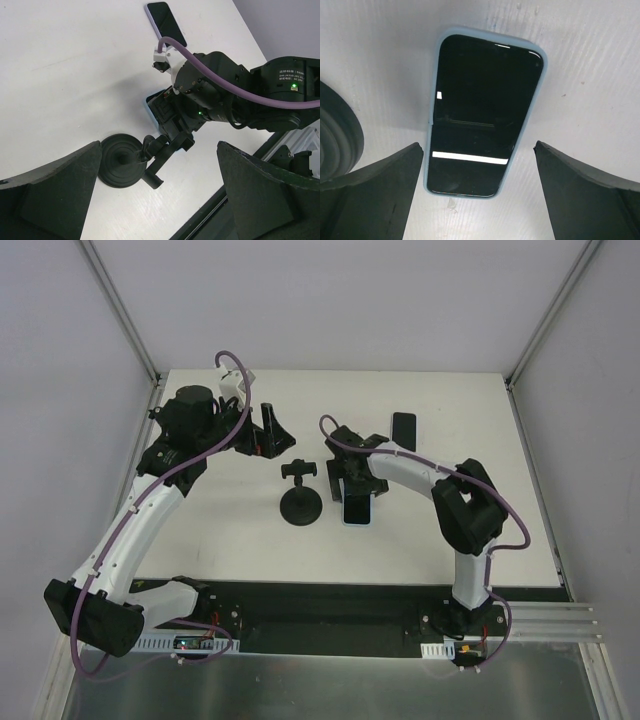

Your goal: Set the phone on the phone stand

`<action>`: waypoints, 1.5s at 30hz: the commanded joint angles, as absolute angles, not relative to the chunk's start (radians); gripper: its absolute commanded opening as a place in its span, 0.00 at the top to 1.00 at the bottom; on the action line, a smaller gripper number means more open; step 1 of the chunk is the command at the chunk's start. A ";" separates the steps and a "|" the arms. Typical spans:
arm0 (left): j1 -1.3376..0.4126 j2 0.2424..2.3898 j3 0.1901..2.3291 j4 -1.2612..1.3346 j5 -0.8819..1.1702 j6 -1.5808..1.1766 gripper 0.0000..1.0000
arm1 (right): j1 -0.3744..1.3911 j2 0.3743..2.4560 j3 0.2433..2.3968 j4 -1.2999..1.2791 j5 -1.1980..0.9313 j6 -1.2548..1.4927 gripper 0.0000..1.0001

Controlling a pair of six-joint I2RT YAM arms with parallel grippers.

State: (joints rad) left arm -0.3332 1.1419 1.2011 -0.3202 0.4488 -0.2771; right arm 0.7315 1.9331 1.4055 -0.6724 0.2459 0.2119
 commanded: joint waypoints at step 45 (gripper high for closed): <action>-0.336 1.141 1.178 -0.229 0.655 -0.301 0.02 | 0.640 1.407 0.678 0.298 0.169 0.141 0.99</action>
